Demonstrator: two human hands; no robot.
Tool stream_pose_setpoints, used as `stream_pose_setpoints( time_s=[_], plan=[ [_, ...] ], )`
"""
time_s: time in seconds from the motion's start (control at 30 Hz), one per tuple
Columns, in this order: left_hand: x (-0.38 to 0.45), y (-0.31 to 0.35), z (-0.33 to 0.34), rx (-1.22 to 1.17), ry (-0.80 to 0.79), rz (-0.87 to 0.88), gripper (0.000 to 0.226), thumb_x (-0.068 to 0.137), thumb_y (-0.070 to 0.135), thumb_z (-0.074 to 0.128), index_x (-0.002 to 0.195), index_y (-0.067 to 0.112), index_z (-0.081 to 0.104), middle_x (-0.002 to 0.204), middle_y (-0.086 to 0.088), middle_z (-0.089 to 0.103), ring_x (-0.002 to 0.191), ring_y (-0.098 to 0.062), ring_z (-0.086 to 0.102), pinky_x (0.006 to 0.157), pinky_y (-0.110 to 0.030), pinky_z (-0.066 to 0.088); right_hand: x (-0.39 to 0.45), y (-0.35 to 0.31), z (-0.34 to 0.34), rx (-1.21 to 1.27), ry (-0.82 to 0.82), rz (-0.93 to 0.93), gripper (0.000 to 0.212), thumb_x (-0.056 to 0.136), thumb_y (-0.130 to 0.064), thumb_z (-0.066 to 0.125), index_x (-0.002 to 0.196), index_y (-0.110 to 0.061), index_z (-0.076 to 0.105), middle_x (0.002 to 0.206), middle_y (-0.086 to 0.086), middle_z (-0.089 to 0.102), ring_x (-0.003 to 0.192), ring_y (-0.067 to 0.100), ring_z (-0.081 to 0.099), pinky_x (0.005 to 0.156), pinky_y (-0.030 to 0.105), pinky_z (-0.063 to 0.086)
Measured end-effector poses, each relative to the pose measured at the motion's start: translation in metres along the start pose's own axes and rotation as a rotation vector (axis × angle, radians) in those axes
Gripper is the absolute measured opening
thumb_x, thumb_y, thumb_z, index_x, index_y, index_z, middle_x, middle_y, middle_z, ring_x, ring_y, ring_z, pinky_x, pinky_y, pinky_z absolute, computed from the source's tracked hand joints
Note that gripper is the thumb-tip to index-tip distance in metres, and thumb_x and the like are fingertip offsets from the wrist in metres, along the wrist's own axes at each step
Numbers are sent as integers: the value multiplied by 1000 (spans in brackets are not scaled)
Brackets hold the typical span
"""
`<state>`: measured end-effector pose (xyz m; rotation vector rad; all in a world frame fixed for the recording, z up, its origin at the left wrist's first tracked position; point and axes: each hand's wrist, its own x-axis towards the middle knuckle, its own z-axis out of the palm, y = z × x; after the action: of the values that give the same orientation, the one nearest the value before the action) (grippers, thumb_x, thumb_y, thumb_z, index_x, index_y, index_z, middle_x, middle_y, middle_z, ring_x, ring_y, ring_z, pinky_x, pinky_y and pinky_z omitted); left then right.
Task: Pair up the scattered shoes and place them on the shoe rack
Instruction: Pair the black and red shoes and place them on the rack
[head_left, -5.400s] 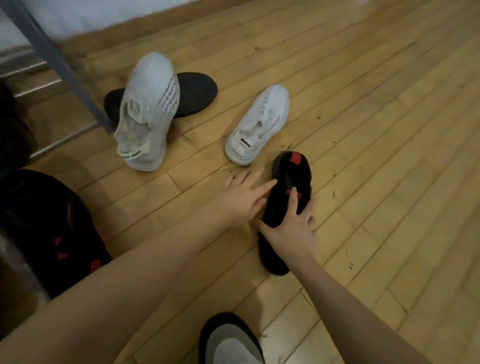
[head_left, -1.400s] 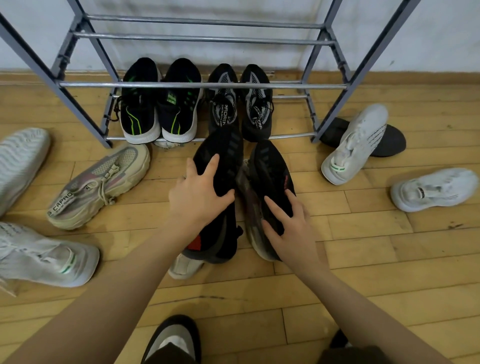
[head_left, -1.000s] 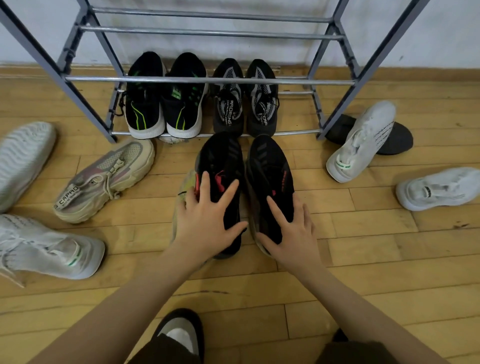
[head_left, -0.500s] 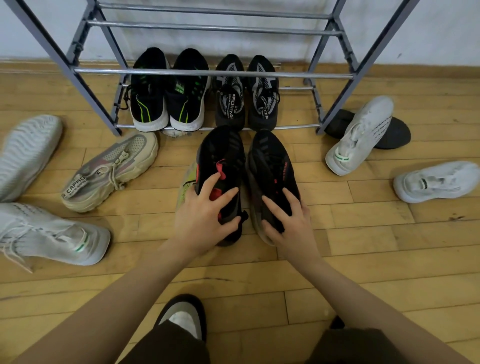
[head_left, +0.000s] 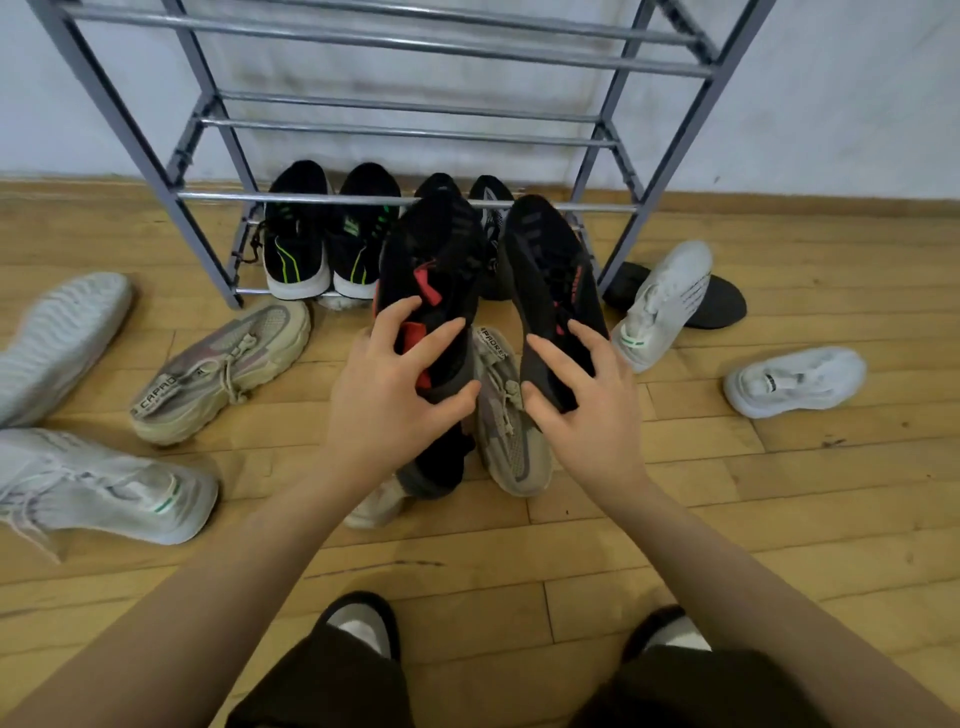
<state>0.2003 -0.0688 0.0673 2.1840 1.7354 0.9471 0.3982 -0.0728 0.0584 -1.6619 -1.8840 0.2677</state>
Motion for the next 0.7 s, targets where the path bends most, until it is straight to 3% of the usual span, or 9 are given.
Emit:
stream_pose_setpoints(
  time_s=[0.13,0.27,0.53,0.7],
  plan=[
    [19,-3,-20,18,49,11,59,76,57,60,126,27,57,139,-10,41,115,-33,49,84,-44,51,23,-19,-6,26,21,-26,42,84,-38,62,125,-38,56,141,0,42,129,32,36,100,53,37],
    [42,-19,-35,62,53,1,57,75,50,67,125,26,58,138,-10,43,111,-36,51,87,-47,49,53,-40,-1,57,19,-71,42,84,-38,61,126,-40,54,142,-2,40,131,30,32,102,52,35],
    [89,-78,-55,113,108,-63,55,74,48,70,124,28,59,138,-8,43,104,-35,55,77,-47,52,131,-73,40,53,-31,-111,43,86,-40,59,128,-41,52,144,-4,37,131,32,31,102,52,34],
    [131,-115,-61,119,119,-104,57,74,43,72,126,26,58,140,-8,41,111,-34,52,78,-46,52,181,-95,66,75,-35,-165,43,84,-37,62,126,-36,56,141,2,43,128,37,35,100,55,34]
  ],
)
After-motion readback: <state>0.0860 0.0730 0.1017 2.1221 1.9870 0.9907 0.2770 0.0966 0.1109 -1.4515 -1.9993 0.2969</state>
